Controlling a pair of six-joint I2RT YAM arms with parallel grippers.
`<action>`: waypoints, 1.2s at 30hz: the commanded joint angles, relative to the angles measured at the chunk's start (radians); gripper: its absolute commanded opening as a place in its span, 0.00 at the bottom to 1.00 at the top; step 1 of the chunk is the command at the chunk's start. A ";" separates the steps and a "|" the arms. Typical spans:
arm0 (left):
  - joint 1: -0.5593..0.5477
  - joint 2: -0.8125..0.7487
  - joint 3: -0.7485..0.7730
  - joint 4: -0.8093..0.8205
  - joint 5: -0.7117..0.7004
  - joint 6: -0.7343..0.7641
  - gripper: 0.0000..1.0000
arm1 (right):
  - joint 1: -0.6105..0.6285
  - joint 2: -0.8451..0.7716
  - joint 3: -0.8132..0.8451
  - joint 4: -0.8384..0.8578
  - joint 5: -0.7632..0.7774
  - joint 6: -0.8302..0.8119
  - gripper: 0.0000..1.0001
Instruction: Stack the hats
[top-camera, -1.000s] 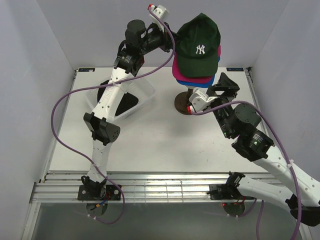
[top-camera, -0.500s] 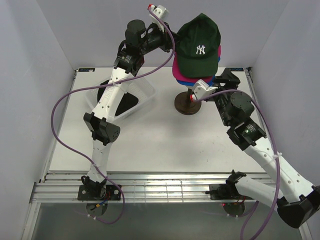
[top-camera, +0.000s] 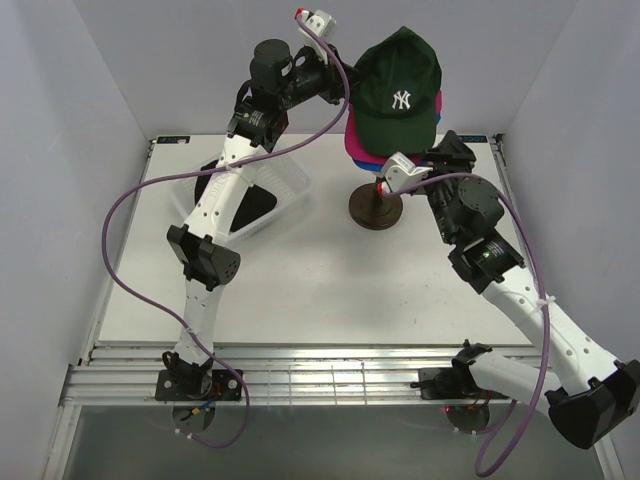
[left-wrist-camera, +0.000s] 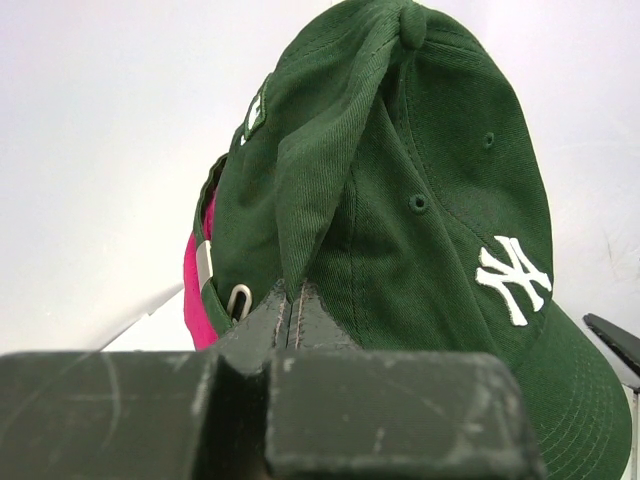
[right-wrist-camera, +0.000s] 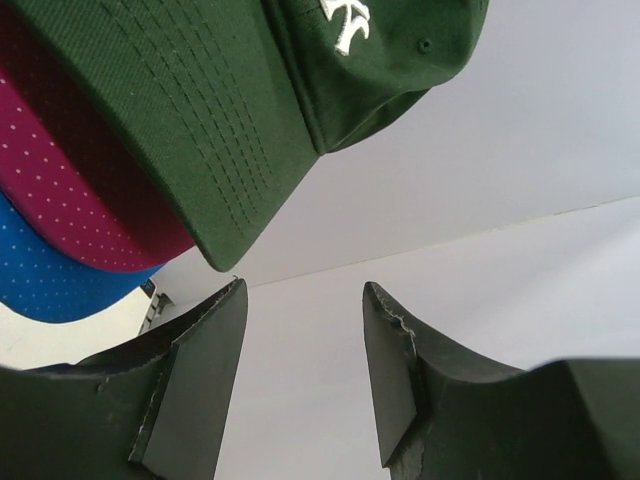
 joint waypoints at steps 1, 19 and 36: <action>0.004 -0.031 0.022 0.009 0.006 -0.007 0.00 | -0.003 -0.045 0.044 0.042 -0.006 0.001 0.56; 0.003 -0.031 0.022 0.002 0.018 -0.013 0.00 | -0.006 0.064 0.094 0.115 0.005 -0.027 0.42; 0.001 -0.049 0.062 -0.031 -0.054 0.068 0.79 | -0.004 0.093 0.306 0.011 0.101 0.114 0.08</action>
